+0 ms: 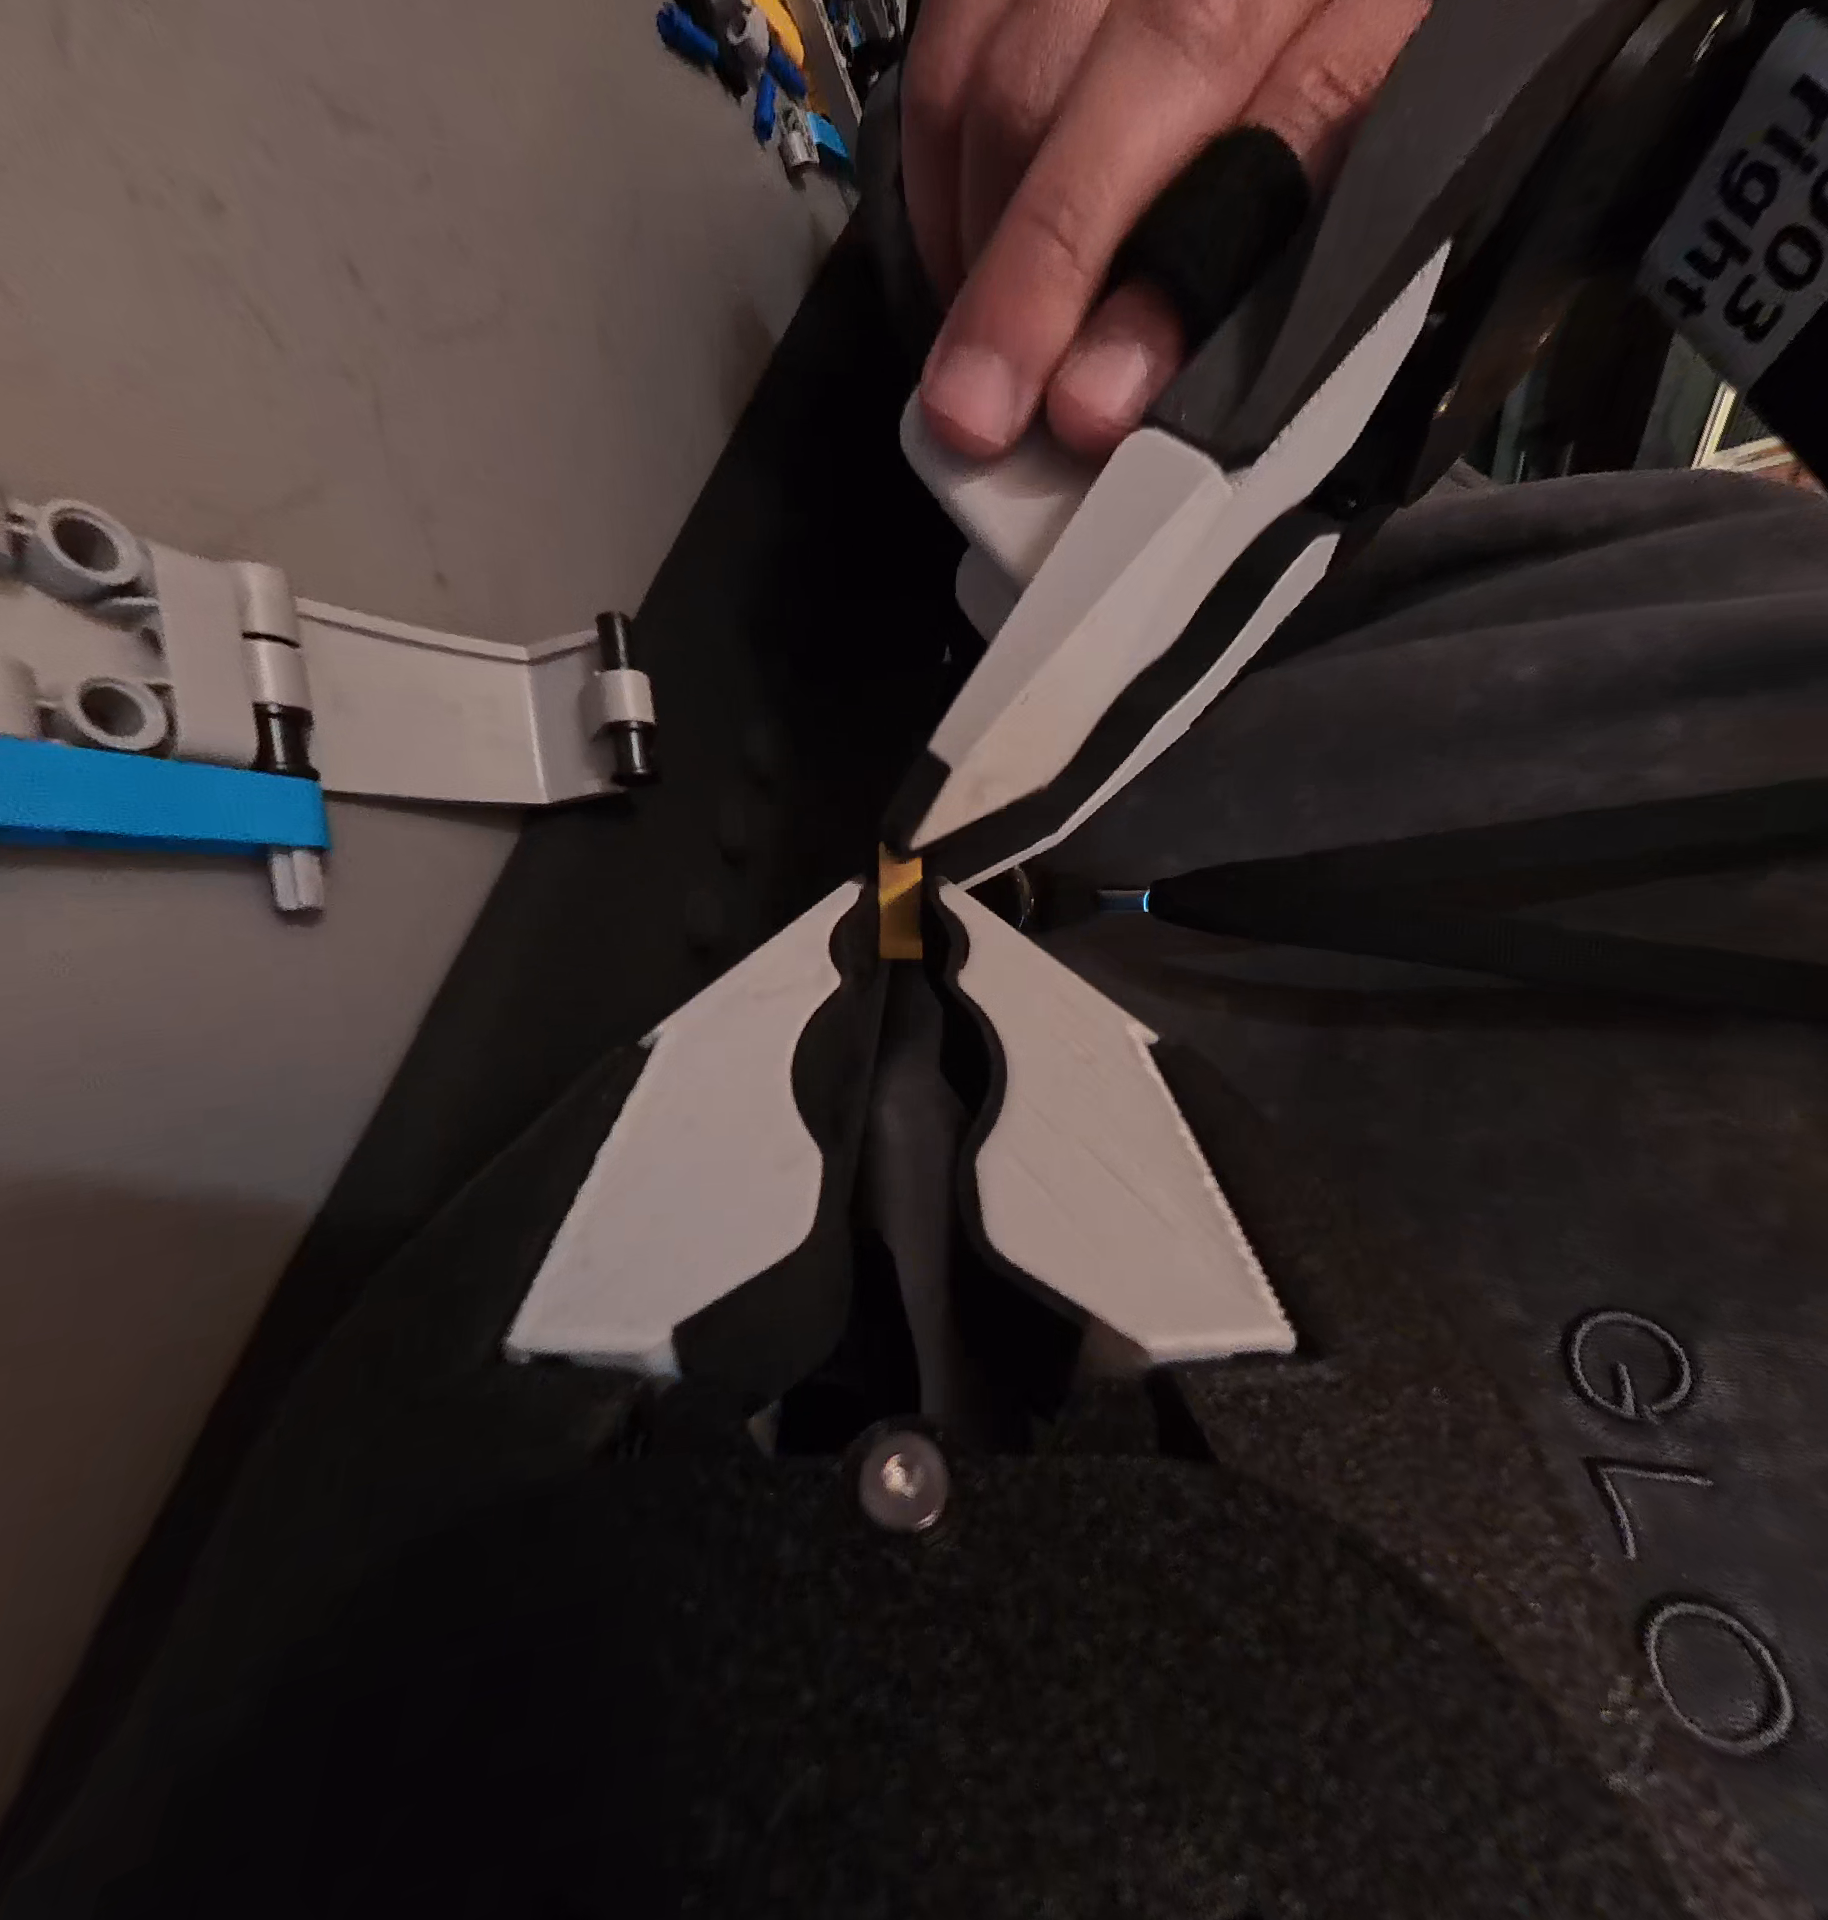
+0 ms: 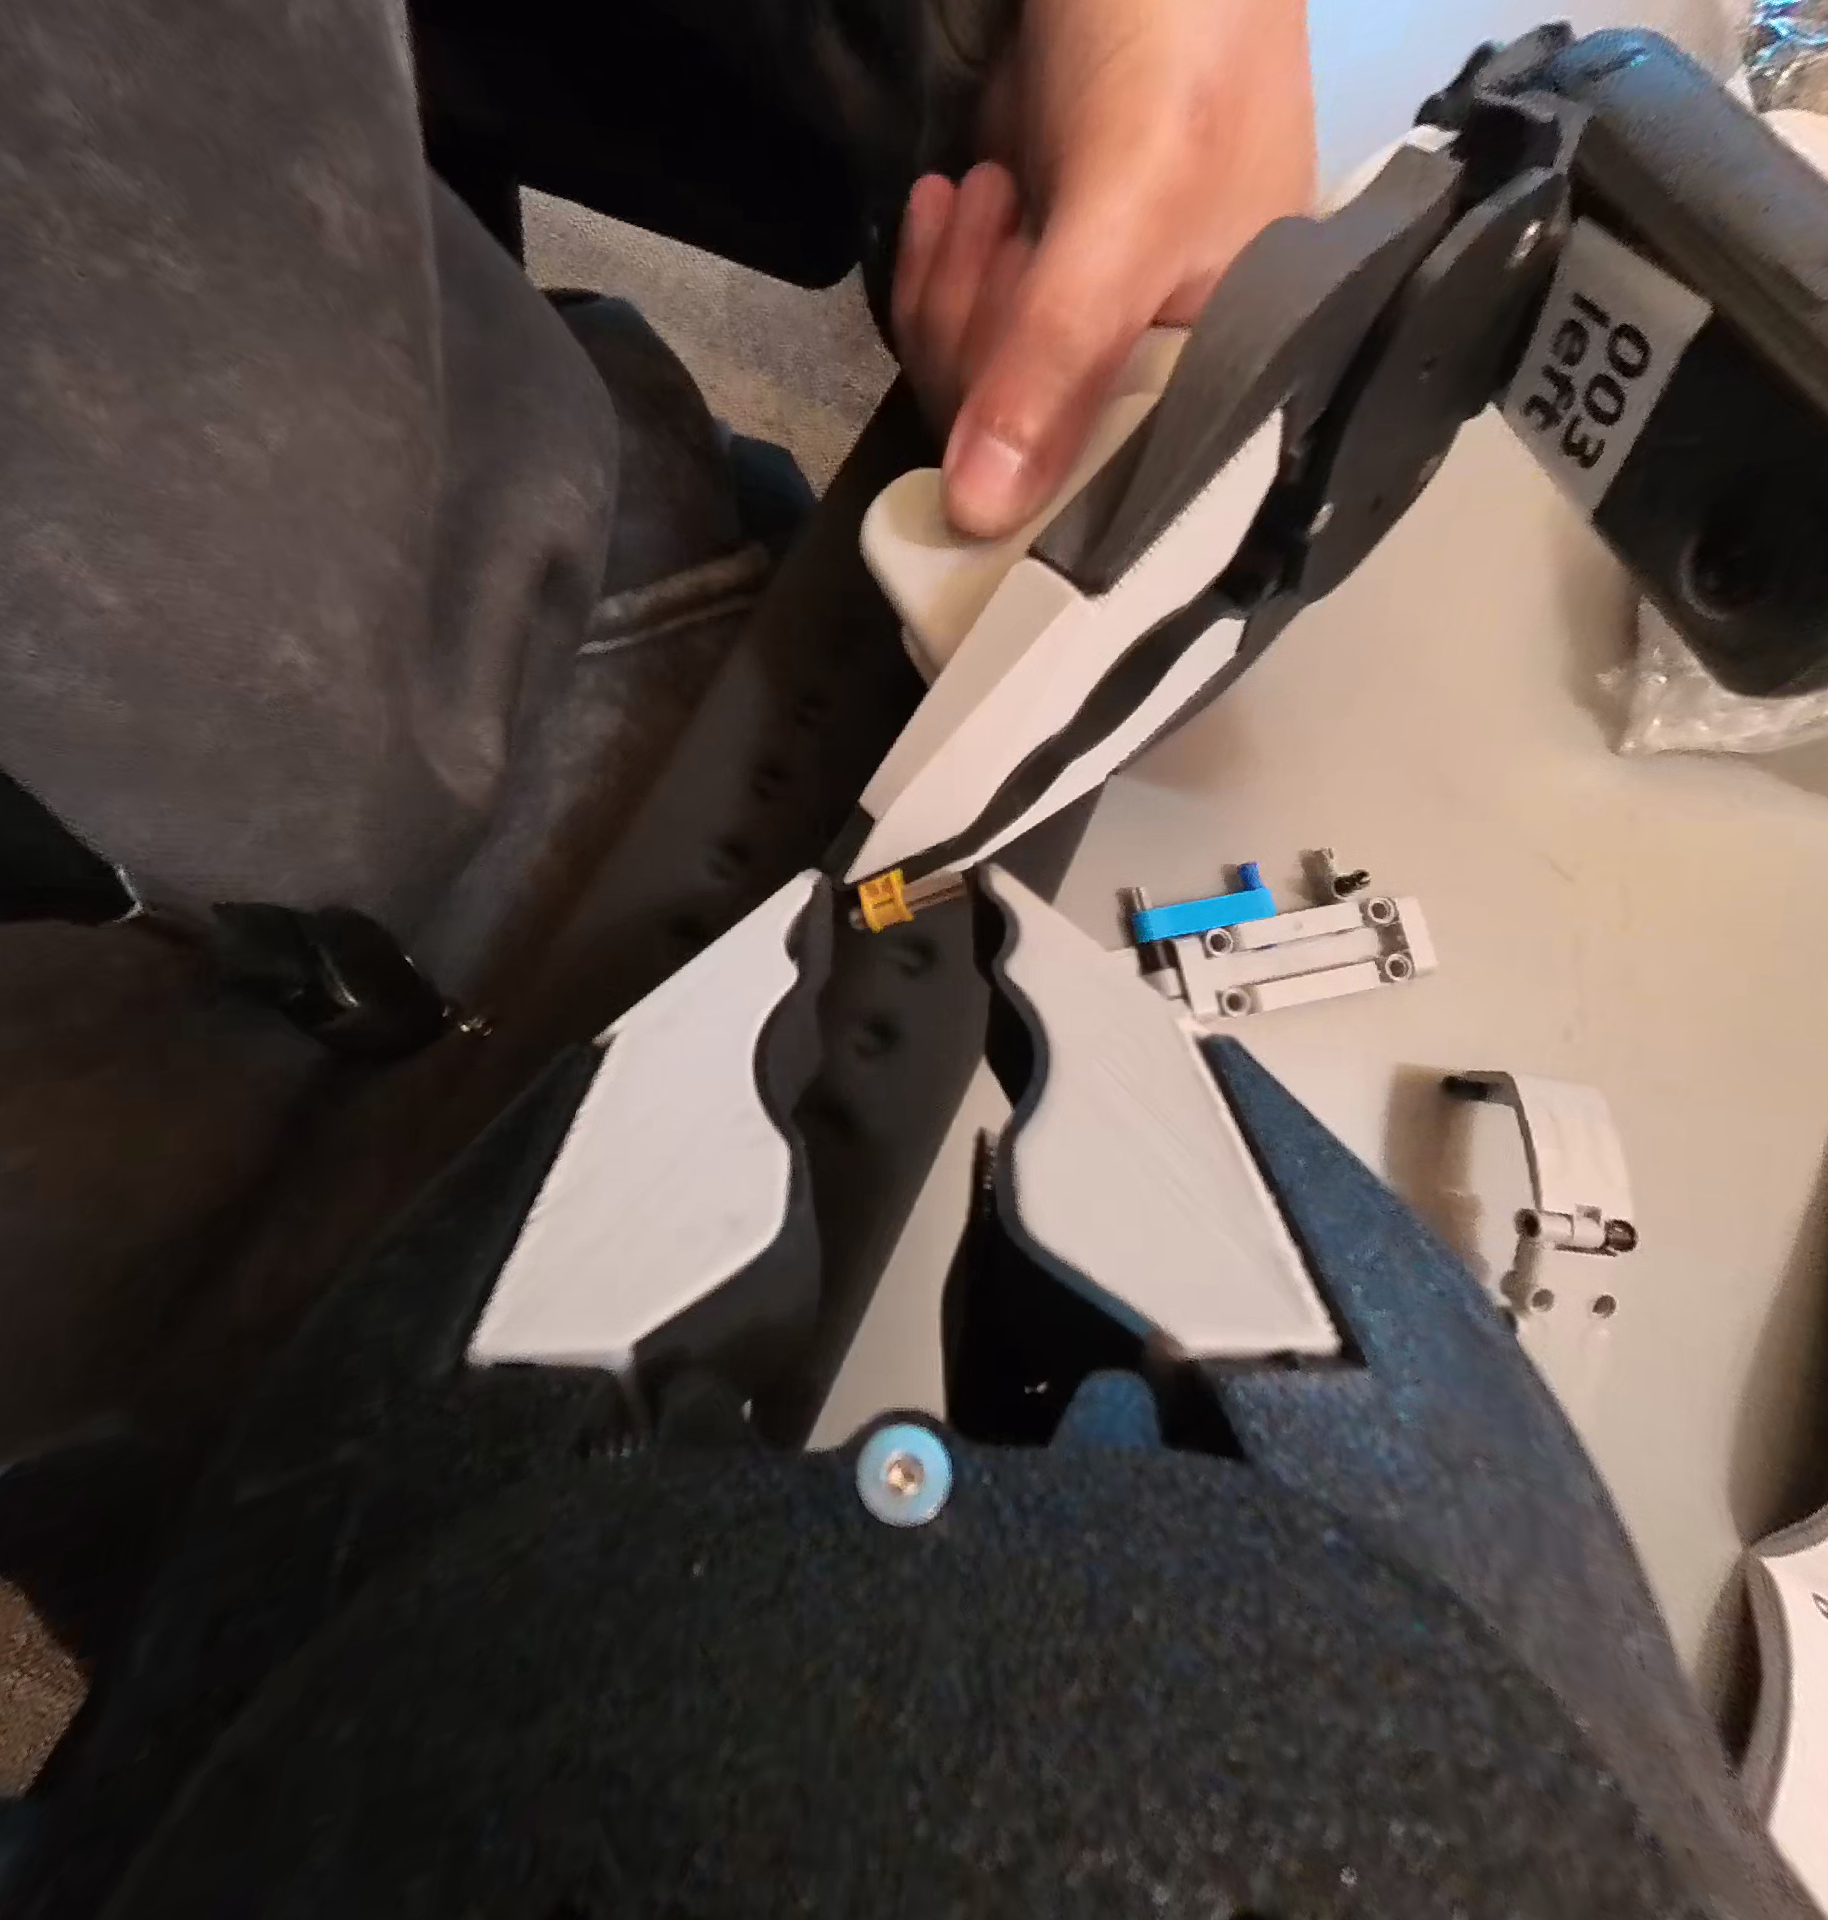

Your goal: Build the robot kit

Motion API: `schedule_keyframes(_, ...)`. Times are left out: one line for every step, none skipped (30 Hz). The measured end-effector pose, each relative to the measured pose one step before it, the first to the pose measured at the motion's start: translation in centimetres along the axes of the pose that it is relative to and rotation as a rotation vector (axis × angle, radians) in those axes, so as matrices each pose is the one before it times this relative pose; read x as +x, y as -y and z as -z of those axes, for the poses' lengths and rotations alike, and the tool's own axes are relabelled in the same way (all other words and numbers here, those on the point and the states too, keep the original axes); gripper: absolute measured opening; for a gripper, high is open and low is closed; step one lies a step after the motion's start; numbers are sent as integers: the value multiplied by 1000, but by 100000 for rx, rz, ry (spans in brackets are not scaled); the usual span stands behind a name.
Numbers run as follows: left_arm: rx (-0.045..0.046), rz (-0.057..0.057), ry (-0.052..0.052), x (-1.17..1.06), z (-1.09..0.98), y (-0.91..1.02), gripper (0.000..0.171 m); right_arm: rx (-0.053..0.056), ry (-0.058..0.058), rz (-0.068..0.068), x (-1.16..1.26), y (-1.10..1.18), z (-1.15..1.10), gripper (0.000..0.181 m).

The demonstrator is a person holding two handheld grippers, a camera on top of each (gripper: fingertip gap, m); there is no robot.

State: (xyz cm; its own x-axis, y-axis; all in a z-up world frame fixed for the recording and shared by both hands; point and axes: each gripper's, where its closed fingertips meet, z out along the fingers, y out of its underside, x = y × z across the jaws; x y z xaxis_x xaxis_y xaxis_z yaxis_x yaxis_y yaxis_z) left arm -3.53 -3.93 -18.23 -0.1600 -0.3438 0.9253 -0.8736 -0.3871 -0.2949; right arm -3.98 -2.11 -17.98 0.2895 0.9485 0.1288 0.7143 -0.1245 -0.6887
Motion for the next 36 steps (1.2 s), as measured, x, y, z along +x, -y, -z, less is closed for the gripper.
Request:
schedule_keyframes(-588, 101, -518, 61, -31, -67, 6, 301, 53, 684, -122, 35, 29, 24)
schedule_keyframes(-818, -10, -935, 129, -42, -98, 6, -185, -194, 938, -87, -9, 17, 24)
schedule_keyframes(-1404, 7, -1448, 196, -51, -194, 6, -1109, -216, 891, -95, -146, -18, 22)
schedule_keyframes(-574, 242, -355, 15, -1, -54, 6, -1461, -153, 260, -78, -210, -74, 22)
schedule_keyframes(1, 403, -9, -35, 11, 27, 6, -980, -561, 160, 37, -156, -108, 22)
schedule_keyframes(-263, 199, -362, 30, -5, -10, 6, -101, -415, 760, 7, 7, -84, 22)
schedule_keyframes(-48, 95, -205, 12, 4, 0, 6, 742, -477, 827, -16, 188, -67, 22)
schedule_keyframes(228, 161, 345, -54, 13, 31, 6, -124, -686, 1012, 48, 40, -82, 22)
schedule_keyframes(107, 19, 170, -29, -1, -6, 6, -146, -584, 935, 17, 14, -55, 23)
schedule_keyframes(-54, -50, 147, -23, -9, -2, 6, 78, -260, 364, -19, 23, -22, 21)
schedule_keyframes(160, 39, 666, -92, -15, 31, 6, -821, -396, 255, 28, -73, -35, 21)
schedule_keyframes(324, 100, 1066, -158, -7, 50, 6, -1417, -711, 476, 46, -113, -72, 21)
schedule_keyframes(360, 95, 1421, -210, 4, 50, 5, -1895, -849, 153, 72, -187, -130, 21)
schedule_keyframes(-427, -204, 1038, -134, -43, -80, 5, -1558, 174, -91, -53, -94, -132, 21)
schedule_keyframes(-91, -266, 1106, -141, -5, -36, 5, -1357, 186, -795, -42, -91, -125, 20)
schedule_keyframes(101, -25, 913, -123, -6, -7, 5, -973, -219, -519, 14, -114, -110, 20)
schedule_keyframes(-463, -697, 488, -9, -51, -88, 5, -249, 188, 102, -95, -28, -45, 20)
schedule_keyframes(-200, -949, 199, 37, -35, -53, 5, 64, 458, -240, -84, 26, 22, 20)
schedule_keyframes(26, -277, -30, 36, -8, -13, 5, 240, 196, -54, -26, 13, 24, 20)
schedule_keyframes(73, -148, 66, -13, 11, 8, 5, 118, 6, 90, -1, -6, -2, 20)
schedule_keyframes(35, -209, -208, 41, 23, 0, 5, 266, 17, 297, -1, 44, 20, 20)
schedule_keyframes(324, -54, -394, 46, 36, 39, 5, 198, -240, -93, 43, 28, 33, 20)
schedule_keyframes(299, -125, -590, 93, 39, 30, 5, 358, 8, -224, 18, 57, 77, 20)
schedule_keyframes(242, -153, -441, 68, 39, 31, 5, 325, -293, 211, 31, 59, 64, 20)
schedule_keyframes(-266, 200, -497, 47, -9, -35, 5, 126, 36, -131, -19, 29, 10, 19)
schedule_keyframes(-214, -277, 82, 13, -25, -30, 5, -328, 477, -388, -65, -4, -4, 20)
schedule_keyframes(56, 72, -19, -7, 15, 3, 5, -306, -500, 472, 38, -20, -5, 19)
schedule_keyframes(-203, 35, -186, 16, -13, -33, 5, -81, 594, -669, -49, 15, 3, 20)
schedule_keyframes(515, 117, 51, -17, 57, 80, 5, -190, -406, -7, 75, -24, 7, 19)
schedule_keyframes(161, 336, -467, 30, 30, 32, 5, 148, -289, -401, 58, 10, 25, 19)
schedule_keyframes(-181, -252, 144, 0, -38, -32, 5, -217, 859, -1296, -58, -24, -2, 20)
schedule_keyframes(399, -11, 461, -71, 27, 59, 5, -285, -468, 77, 68, -61, -27, 19)
schedule_keyframes(66, 67, -35, -2, 6, 1, 5, -41, -178, -423, 21, -8, -15, 20)
schedule_keyframes(390, -236, 78, 11, 38, 49, 5, -295, -212, -234, 31, 9, 29, 20)
schedule_keyframes(315, 81, -391, 40, 36, 24, 5, 14, -661, 202, 63, 22, 34, 19)
schedule_keyframes(-40, -316, -73, 39, -21, -8, 5, -21, 591, -1124, -45, 29, 39, 20)
